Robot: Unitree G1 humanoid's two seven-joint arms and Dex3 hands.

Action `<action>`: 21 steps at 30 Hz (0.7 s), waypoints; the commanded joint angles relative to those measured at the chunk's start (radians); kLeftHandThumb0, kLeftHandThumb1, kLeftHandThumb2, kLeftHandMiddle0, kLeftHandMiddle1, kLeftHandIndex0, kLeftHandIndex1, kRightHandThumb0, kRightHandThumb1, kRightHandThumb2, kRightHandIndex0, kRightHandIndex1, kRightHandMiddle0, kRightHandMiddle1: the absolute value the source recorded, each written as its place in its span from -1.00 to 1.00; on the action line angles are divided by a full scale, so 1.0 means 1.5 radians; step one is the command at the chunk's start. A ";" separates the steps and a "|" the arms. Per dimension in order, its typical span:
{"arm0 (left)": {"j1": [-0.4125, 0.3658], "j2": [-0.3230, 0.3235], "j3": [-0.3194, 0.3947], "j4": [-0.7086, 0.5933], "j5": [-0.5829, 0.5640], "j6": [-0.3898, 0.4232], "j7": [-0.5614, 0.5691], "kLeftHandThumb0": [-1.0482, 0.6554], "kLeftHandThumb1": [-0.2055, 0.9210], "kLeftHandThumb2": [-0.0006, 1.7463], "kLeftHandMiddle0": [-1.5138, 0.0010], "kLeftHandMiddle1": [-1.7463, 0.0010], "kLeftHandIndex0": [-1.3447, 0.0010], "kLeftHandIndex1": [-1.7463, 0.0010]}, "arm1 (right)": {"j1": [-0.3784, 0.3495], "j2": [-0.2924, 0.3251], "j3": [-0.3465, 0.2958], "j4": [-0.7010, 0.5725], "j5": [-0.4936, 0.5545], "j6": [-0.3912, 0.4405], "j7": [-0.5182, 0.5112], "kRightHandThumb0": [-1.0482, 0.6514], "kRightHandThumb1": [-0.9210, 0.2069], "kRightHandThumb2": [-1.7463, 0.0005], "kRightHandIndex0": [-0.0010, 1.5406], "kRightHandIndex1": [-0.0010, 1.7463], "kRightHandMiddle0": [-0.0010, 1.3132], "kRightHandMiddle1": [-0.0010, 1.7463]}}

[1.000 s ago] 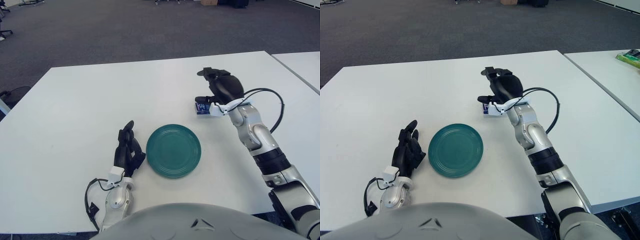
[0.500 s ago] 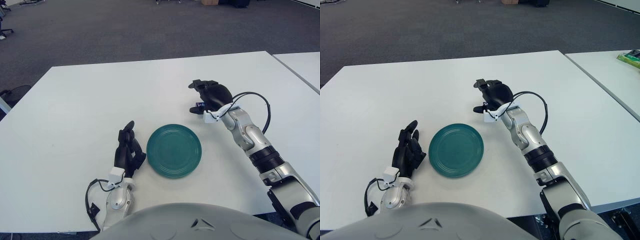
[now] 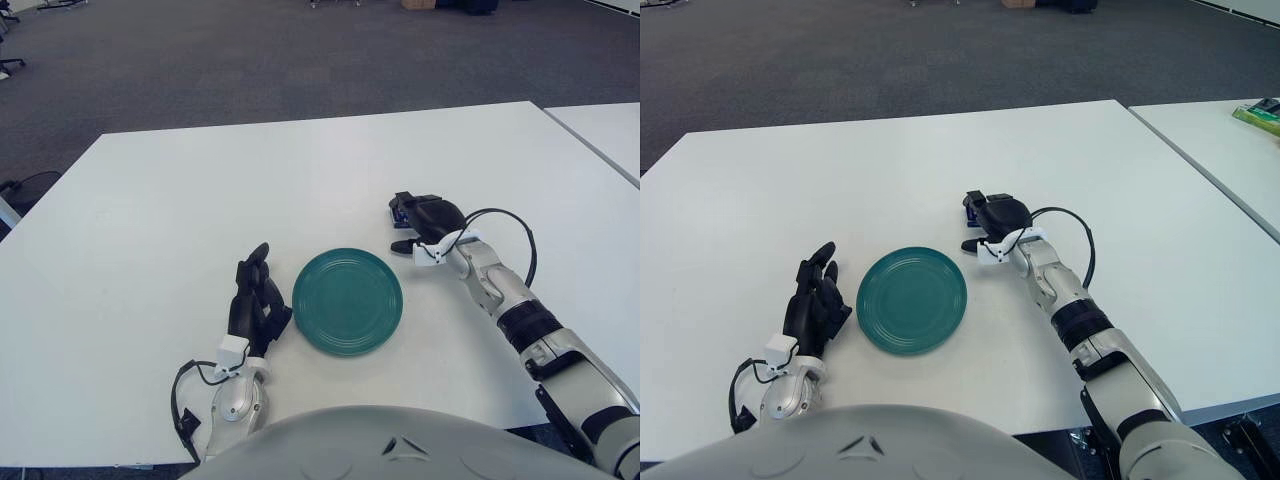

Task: Put the gum into the plate.

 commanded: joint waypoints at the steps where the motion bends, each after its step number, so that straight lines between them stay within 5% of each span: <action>1: 0.006 0.001 -0.002 -0.003 0.005 0.013 0.003 -0.70 1.00 0.16 0.56 0.98 0.98 0.14 | -0.009 -0.006 0.014 0.032 0.003 -0.008 0.002 -0.65 -1.00 0.39 -0.46 -0.99 -1.00 -0.04; 21: 0.000 0.004 0.000 0.000 0.013 0.012 0.000 -0.70 1.00 0.15 0.56 0.99 1.00 0.14 | -0.051 -0.012 0.051 0.163 0.002 -0.011 0.006 -0.63 -1.00 0.39 -0.45 -0.99 -1.00 -0.10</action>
